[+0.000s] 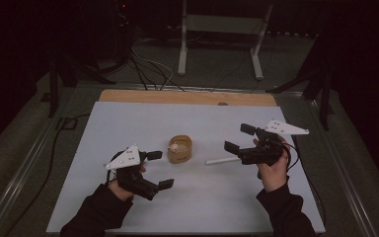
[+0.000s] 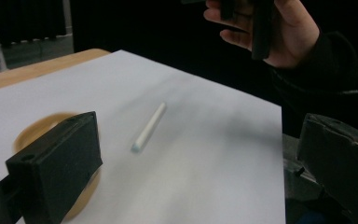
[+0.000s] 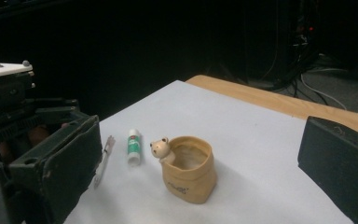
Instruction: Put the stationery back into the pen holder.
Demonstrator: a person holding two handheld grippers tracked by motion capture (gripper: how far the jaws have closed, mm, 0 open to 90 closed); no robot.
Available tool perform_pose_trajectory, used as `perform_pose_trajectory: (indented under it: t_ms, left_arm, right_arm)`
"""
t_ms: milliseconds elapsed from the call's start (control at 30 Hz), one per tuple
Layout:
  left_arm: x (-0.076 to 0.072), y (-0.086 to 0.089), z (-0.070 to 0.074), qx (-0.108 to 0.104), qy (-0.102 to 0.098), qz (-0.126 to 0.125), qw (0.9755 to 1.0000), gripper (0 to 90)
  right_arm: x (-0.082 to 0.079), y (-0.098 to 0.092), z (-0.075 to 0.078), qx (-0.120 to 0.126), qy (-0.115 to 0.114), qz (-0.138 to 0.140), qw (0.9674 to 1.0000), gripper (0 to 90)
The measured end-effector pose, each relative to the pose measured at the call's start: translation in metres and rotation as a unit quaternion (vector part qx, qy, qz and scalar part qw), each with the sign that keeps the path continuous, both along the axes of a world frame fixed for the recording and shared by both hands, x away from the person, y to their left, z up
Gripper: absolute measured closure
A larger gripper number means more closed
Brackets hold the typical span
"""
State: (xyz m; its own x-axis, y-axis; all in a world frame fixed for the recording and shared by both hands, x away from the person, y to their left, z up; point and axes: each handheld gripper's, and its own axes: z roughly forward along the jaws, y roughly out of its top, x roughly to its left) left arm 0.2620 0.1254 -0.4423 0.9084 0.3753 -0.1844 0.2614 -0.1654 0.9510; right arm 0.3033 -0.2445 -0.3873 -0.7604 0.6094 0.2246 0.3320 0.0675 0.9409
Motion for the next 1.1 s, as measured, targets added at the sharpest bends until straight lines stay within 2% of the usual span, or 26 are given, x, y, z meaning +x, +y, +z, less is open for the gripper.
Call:
perform_pose_trajectory:
  t_ms: [167, 467, 533, 800, 900, 967, 1100]
  left_arm:
    - [0.011, -0.027, 0.002, 0.002, -0.003, -0.019, 0.9998, 0.6]
    - [0.023, -0.076, -0.006, 0.016, -0.013, -0.046, 0.9987, 1.9]
    - [0.027, -0.086, -0.008, 0.016, -0.009, -0.051, 0.9985, 2.4]
    - [0.045, -0.118, -0.024, 0.039, -0.01, -0.055, 0.9977, 3.9]
    - [0.05, -0.126, -0.03, 0.031, -0.003, -0.068, 0.9972, 4.1]
    - [0.053, -0.133, -0.034, 0.038, -0.008, -0.069, 0.9969, 4.9]
    - [0.059, -0.145, -0.041, 0.047, -0.004, -0.079, 0.9957, 5.7]
  right_arm:
    - [-0.001, -0.002, 0.004, 0.008, 0.001, 0.001, 1.0, 0.0]
    - [-0.003, -0.006, 0.011, 0.015, -0.003, 0.005, 0.9999, 0.0]
    - [-0.004, -0.007, 0.013, 0.02, -0.004, 0.006, 0.9998, 0.0]
    - [-0.005, -0.014, 0.018, 0.033, -0.009, 0.003, 0.9994, 0.0]
    - [-0.006, -0.015, 0.019, 0.036, -0.01, 0.003, 0.9993, 0.0]
    - [-0.006, -0.015, 0.02, 0.035, -0.011, 0.004, 0.9993, 0.0]
    - [-0.006, -0.017, 0.02, 0.038, -0.01, 0.004, 0.9992, 0.0]
